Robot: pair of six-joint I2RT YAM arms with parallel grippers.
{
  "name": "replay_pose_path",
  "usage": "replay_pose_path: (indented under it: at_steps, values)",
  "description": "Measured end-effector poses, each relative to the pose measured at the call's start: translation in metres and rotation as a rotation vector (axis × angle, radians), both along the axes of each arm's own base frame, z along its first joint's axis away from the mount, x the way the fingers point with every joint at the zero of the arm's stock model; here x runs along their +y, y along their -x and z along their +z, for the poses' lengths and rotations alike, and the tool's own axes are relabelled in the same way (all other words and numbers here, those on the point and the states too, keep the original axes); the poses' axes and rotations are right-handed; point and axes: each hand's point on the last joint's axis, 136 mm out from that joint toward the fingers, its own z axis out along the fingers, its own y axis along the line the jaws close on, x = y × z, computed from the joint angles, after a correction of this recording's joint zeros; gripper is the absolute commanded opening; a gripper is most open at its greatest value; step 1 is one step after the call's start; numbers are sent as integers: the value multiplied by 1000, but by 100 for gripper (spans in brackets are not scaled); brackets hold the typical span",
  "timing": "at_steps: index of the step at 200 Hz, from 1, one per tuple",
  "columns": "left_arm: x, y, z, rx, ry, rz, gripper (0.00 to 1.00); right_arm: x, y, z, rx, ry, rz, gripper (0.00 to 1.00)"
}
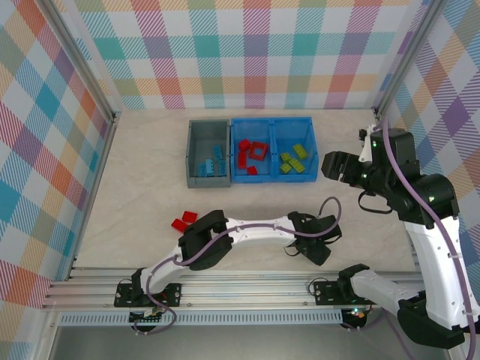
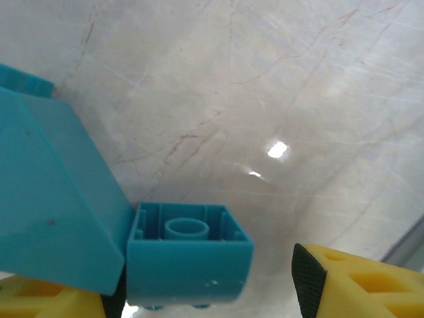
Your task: Sort the legos into containers by color
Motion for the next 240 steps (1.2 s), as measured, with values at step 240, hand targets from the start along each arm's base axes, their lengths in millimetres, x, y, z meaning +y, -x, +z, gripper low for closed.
replay_pose_path:
  at_steps: [240]
  values:
    - [143,-33,140,-142,85,174,29,80,-12,-7,38,-102,364,72]
